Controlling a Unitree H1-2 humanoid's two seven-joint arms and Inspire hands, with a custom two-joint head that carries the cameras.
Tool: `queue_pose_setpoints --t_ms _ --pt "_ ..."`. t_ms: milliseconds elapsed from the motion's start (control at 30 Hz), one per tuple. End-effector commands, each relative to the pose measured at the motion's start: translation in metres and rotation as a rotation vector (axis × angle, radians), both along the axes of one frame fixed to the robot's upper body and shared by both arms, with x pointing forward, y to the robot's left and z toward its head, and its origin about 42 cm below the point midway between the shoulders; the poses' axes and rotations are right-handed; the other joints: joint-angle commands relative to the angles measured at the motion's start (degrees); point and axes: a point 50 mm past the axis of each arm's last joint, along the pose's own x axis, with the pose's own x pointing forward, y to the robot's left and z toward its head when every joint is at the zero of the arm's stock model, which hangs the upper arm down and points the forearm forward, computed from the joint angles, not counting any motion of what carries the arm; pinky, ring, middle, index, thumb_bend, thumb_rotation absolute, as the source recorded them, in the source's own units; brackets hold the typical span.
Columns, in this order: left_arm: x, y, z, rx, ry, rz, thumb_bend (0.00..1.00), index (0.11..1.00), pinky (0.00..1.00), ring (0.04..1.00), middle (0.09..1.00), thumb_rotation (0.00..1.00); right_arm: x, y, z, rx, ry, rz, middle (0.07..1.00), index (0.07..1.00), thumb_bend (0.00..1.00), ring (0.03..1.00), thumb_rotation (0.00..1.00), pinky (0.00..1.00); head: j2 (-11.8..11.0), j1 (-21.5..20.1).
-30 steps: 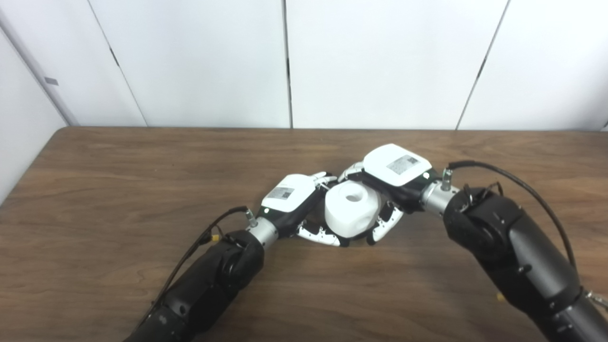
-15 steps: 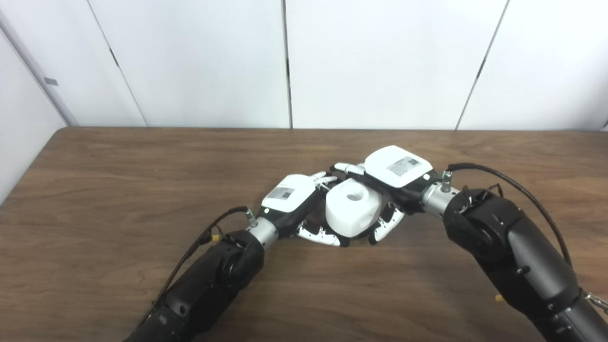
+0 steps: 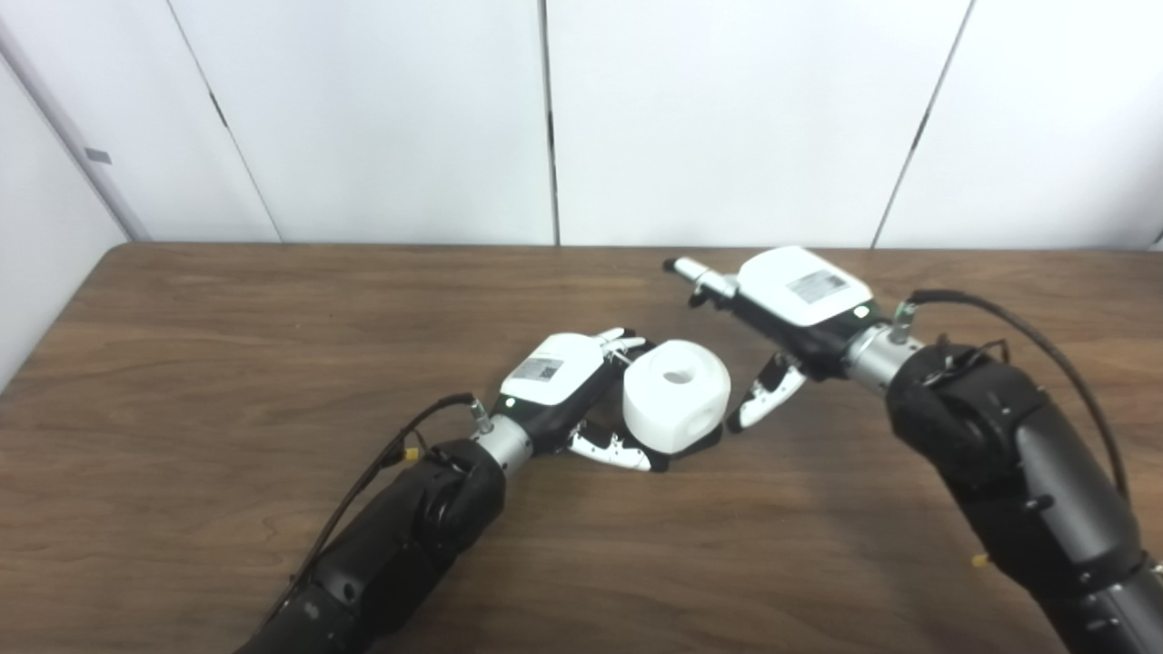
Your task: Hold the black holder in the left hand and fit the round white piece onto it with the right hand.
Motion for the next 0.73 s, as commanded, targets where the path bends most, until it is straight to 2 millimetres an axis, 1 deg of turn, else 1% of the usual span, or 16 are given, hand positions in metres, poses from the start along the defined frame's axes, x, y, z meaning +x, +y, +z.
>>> queue_pose_setpoints --t_ms 0,67,133,200,267,300,333,433,467,500,600,700 --pt "-0.015 -0.002 -0.026 0.087 0.094 -0.054 0.52 0.485 0.87 0.943 0.892 0.07 0.001 -0.011 0.03 0.026 -0.089 -0.017 0.812 1.0 0.95 0.755 0.25 0.65 0.0 -0.1" --pt "-0.015 -0.001 -0.026 0.086 0.095 -0.053 0.52 0.485 0.87 0.944 0.893 0.07 0.002 -0.021 0.034 0.025 -0.09 -0.046 0.826 1.0 0.96 0.76 0.25 0.65 0.0 -0.3" --pt "-0.015 0.0 -0.025 0.084 0.098 -0.051 0.52 0.485 0.88 0.943 0.893 0.07 0.001 -0.036 0.036 0.022 -0.085 -0.079 0.834 1.0 0.96 0.767 0.25 0.65 -0.1 -0.6" --pt "-0.015 0.001 -0.025 0.08 0.101 -0.049 0.52 0.485 0.88 0.941 0.893 0.07 0.0 -0.052 0.037 0.01 -0.077 -0.109 0.831 1.0 0.95 0.764 0.22 0.65 -0.1 -0.9" --pt "-0.014 0.002 -0.024 0.083 0.102 -0.048 0.52 0.485 0.88 0.942 0.895 0.07 -0.002 -0.068 0.035 0.004 -0.063 -0.135 0.825 1.0 0.93 0.761 0.17 0.64 -0.2 -1.1" --pt "-0.014 0.003 -0.024 0.083 0.104 -0.047 0.52 0.485 0.88 0.942 0.895 0.07 -0.004 -0.075 0.034 0.003 -0.055 -0.149 0.823 0.99 0.91 0.757 0.15 0.63 -0.2 -1.3" --pt "-0.014 0.003 -0.024 0.081 0.106 -0.044 0.52 0.485 0.88 0.942 0.894 0.07 -0.006 -0.08 0.034 0.004 -0.047 -0.162 0.82 0.939 0.88 0.75 0.13 0.62 -0.2 -1.4" --pt "-0.014 0.004 -0.024 0.082 0.109 -0.041 0.52 0.486 0.89 0.943 0.894 0.07 -0.014 -0.093 0.028 0.048 -0.042 -0.207 0.8 0.842 0.83 0.726 0.09 0.58 -0.3 -1.4" --pt "-0.014 0.004 -0.024 0.082 0.108 -0.041 0.52 0.486 0.89 0.943 0.894 0.07 -0.017 -0.097 0.025 0.077 -0.047 -0.219 0.779 0.807 0.81 0.71 0.08 0.57 -0.3 -1.4" --pt "-0.013 0.005 -0.024 0.085 0.107 -0.042 0.52 0.486 0.89 0.942 0.893 0.07 -0.02 -0.1 0.022 0.107 -0.051 -0.231 0.771 0.793 0.8 0.703 0.07 0.56 -0.3 -1.4" --pt "-0.013 0.005 -0.024 0.087 0.103 -0.042 0.52 0.486 0.89 0.943 0.894 0.07 -0.026 -0.106 0.01 0.182 -0.071 -0.252 0.747 0.783 0.79 0.685 0.05 0.55 -0.5 -1.6" --pt "-0.013 0.006 -0.023 0.082 0.098 -0.038 0.52 0.489 0.88 0.939 0.893 0.07 -0.03 -0.108 -0.003 0.253 -0.088 -0.283 0.742 0.792 0.76 0.674 0.06 0.54 -0.5 -1.5"
